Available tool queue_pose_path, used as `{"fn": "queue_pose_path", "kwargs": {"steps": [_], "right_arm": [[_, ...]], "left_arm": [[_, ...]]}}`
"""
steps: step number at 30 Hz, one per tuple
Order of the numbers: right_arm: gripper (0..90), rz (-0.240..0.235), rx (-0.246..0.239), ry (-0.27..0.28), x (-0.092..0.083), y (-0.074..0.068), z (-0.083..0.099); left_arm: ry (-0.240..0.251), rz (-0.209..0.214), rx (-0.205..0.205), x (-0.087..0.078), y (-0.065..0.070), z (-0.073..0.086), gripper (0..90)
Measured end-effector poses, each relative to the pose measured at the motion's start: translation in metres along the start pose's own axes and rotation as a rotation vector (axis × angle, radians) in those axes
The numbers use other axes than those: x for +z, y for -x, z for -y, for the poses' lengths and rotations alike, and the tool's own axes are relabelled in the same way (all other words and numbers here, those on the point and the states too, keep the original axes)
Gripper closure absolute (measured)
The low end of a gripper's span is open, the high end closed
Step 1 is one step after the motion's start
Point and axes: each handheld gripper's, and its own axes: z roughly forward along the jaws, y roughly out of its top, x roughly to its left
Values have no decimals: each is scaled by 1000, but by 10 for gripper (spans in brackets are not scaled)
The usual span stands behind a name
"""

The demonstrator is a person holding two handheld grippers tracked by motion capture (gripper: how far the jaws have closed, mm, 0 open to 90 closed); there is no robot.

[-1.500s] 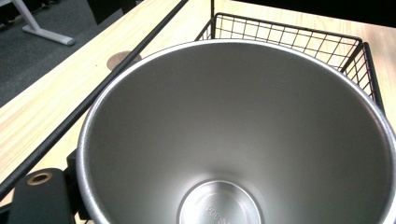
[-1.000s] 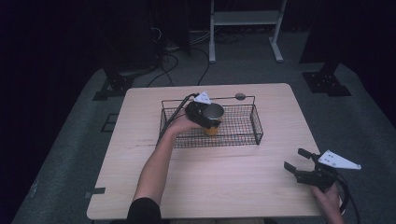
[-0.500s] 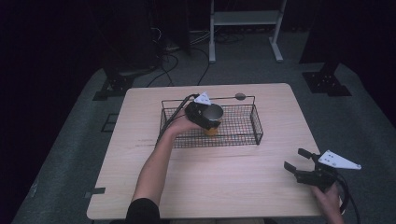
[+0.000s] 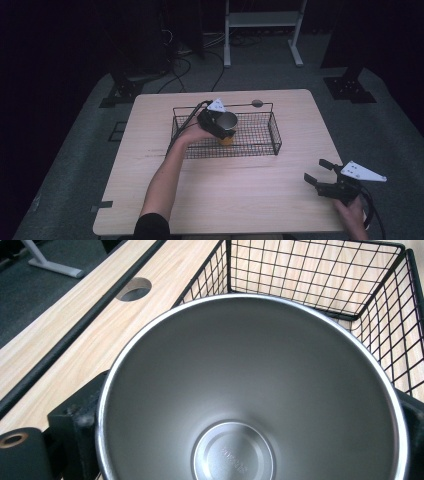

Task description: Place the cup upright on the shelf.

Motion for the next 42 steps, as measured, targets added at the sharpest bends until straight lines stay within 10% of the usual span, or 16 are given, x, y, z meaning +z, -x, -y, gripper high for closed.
{"fn": "queue_pose_path", "kwargs": {"steps": [42], "right_arm": [[130, 0, -1, -3, -1, 0, 1]], "left_arm": [[103, -52, 28, -29, 8, -15, 24]]}}
